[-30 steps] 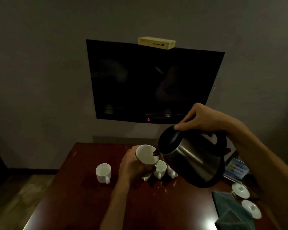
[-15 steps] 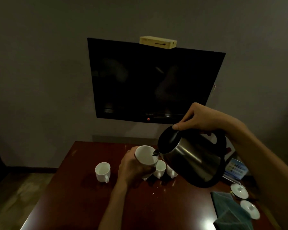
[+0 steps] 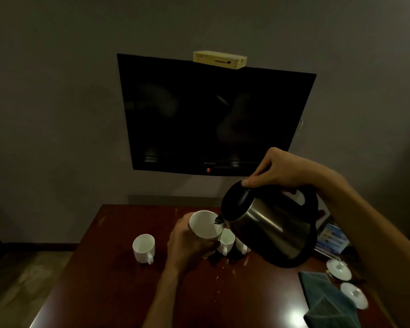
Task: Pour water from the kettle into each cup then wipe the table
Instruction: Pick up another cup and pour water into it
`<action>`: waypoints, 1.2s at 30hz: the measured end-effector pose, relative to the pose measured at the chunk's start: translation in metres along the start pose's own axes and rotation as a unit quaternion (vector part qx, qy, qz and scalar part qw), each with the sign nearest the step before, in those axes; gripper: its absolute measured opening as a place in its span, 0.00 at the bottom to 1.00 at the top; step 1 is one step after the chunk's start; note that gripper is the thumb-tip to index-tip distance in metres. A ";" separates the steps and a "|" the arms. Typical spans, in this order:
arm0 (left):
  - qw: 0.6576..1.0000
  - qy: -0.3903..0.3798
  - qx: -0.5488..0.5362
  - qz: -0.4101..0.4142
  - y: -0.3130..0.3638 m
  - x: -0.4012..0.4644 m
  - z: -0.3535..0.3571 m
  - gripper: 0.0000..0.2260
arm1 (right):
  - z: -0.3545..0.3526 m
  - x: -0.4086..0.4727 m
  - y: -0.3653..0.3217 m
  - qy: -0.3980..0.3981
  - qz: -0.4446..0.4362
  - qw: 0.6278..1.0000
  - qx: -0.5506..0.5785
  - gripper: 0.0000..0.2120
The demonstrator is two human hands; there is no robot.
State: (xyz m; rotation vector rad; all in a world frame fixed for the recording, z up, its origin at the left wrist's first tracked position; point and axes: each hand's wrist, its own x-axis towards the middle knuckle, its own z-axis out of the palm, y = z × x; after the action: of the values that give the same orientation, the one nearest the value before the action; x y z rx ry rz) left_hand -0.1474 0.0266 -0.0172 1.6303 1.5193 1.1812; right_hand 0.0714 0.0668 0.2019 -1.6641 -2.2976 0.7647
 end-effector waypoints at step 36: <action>0.999 0.017 0.003 0.033 -0.014 0.004 0.001 0.39 | 0.003 0.006 -0.003 -0.015 -0.004 1.000 0.005 0.25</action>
State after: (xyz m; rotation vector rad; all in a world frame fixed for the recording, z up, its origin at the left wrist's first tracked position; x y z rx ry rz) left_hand -0.1524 0.0333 -0.0290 1.6851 1.5007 1.2465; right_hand 0.0655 0.0705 0.2003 -1.6503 -2.3140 0.8033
